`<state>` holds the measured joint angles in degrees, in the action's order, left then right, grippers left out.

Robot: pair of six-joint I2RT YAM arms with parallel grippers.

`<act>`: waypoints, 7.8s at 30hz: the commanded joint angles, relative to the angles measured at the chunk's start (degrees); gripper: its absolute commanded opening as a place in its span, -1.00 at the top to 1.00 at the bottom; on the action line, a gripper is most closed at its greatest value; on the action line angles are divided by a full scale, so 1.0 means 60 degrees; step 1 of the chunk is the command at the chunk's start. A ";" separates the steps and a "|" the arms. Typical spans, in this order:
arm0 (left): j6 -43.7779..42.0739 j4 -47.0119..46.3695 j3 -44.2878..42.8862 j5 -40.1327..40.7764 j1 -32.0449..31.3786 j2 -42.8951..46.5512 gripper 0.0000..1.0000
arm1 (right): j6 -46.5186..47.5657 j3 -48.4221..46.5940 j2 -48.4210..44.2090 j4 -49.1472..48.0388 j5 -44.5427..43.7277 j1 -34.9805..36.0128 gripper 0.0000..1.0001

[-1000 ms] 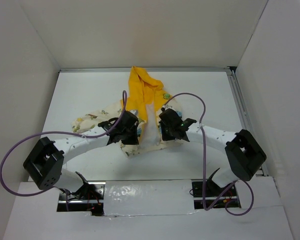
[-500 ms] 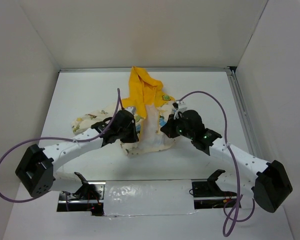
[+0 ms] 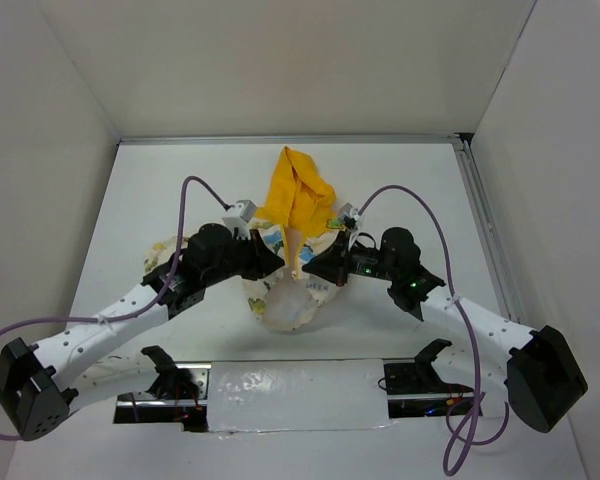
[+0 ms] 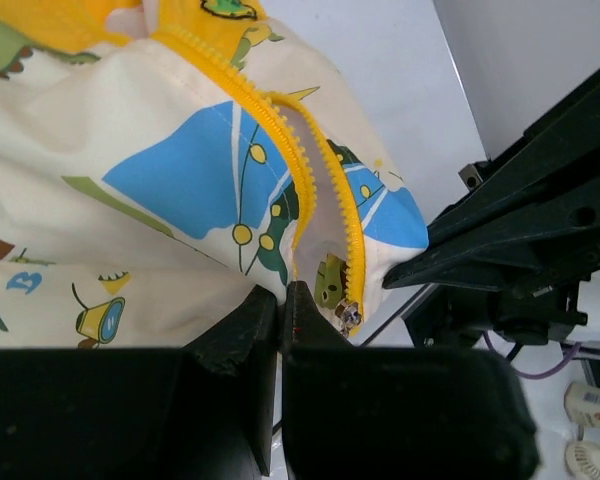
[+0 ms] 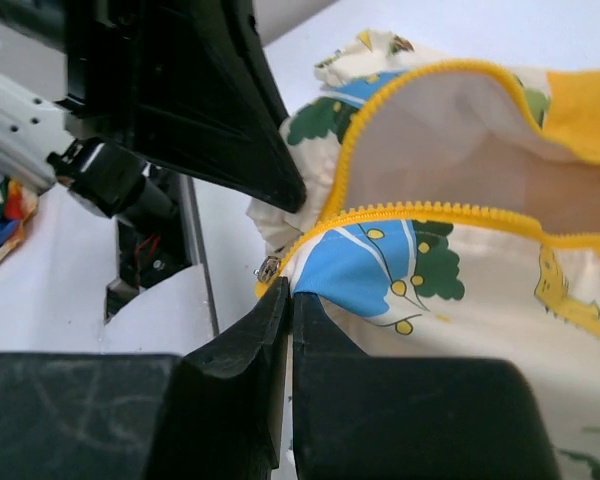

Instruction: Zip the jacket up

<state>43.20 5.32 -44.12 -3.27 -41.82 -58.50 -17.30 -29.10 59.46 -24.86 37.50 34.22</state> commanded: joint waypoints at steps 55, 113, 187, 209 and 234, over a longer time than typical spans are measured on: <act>-0.0110 -0.2835 0.1538 -0.2370 0.0349 0.1356 1.00 | 0.0510 -0.0350 0.0036 -0.1819 0.1705 -0.0429 1.00; -0.0110 -0.3392 0.1933 -0.2341 0.0349 0.1796 1.00 | 0.0935 -0.0613 -0.0272 -0.0706 0.1866 -0.0283 1.00; -0.0154 -0.4153 0.2534 -0.2722 0.0364 0.2294 1.00 | 0.0306 -0.0731 -0.0023 -0.1290 0.1308 0.0113 1.00; 0.0124 -0.4418 0.2885 -0.3836 0.0379 0.2294 1.00 | -0.0398 0.0148 -0.0637 -0.3312 0.0109 0.0391 1.00; 0.0344 -0.4051 0.3061 -0.5388 0.0379 0.2089 1.00 | -0.1408 0.1569 -0.1868 -0.4777 -0.4696 0.1548 1.00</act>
<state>45.21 -19.92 -26.70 -28.62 -39.00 -46.04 -25.47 -19.35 50.33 -43.35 19.14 43.88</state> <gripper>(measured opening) 0.132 0.063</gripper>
